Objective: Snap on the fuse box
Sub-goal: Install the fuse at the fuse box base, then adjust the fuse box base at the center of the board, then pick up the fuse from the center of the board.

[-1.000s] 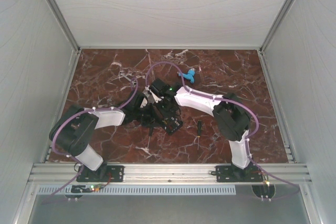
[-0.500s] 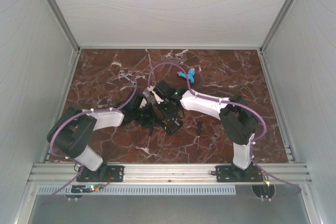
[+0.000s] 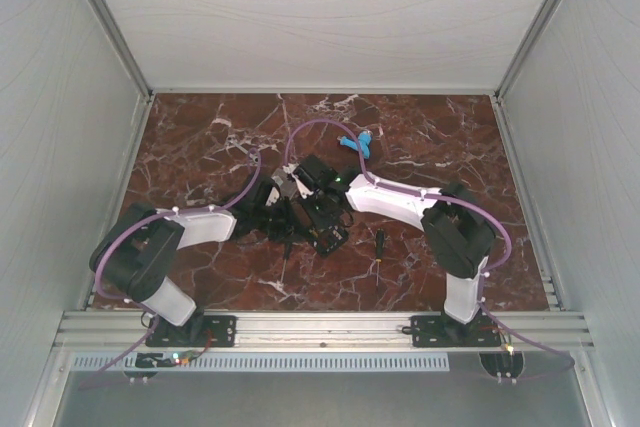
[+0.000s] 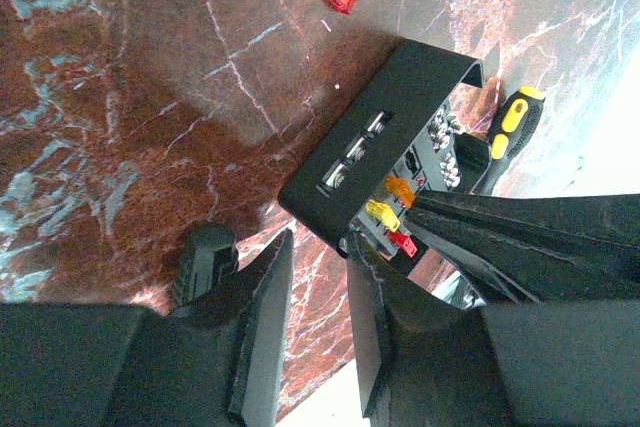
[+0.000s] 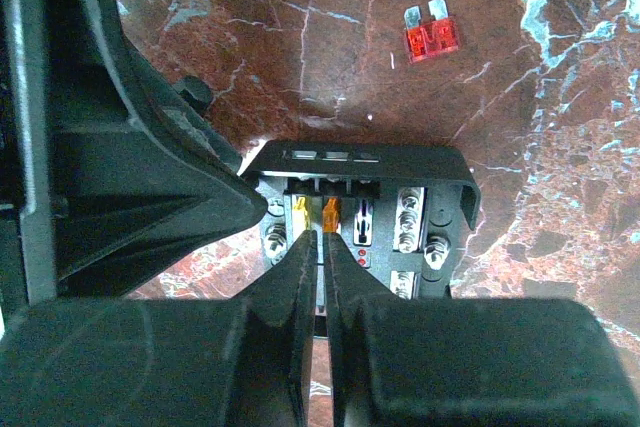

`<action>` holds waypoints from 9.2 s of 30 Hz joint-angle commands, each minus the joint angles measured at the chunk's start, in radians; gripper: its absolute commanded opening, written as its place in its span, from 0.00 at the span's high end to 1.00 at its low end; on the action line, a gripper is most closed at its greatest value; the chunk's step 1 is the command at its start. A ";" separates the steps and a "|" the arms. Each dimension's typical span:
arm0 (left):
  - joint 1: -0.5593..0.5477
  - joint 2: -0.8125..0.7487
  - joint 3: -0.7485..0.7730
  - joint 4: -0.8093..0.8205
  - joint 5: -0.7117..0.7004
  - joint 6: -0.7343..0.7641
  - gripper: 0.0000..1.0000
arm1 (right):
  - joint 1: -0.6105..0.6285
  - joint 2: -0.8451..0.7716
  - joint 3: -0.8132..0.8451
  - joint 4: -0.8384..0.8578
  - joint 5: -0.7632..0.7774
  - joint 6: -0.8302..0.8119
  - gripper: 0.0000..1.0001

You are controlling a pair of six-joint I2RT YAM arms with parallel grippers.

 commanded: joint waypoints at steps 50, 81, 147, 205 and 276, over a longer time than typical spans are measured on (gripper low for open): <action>-0.002 -0.024 0.009 0.001 -0.015 0.008 0.71 | -0.011 0.053 -0.136 -0.049 -0.113 0.031 1.00; -0.001 -0.061 0.018 -0.024 -0.034 0.024 0.60 | -0.309 -0.113 -0.280 0.259 -0.378 0.183 0.58; 0.089 -0.213 -0.005 -0.099 -0.116 0.102 0.01 | -0.336 0.159 -0.031 0.437 -0.022 -0.176 0.51; 0.089 -0.255 -0.054 0.008 -0.037 0.043 0.03 | -0.232 -0.027 -0.311 0.442 0.116 -0.131 0.69; 0.096 -0.300 -0.019 0.062 -0.037 0.039 0.01 | -0.189 0.009 -0.318 0.626 0.314 0.065 0.69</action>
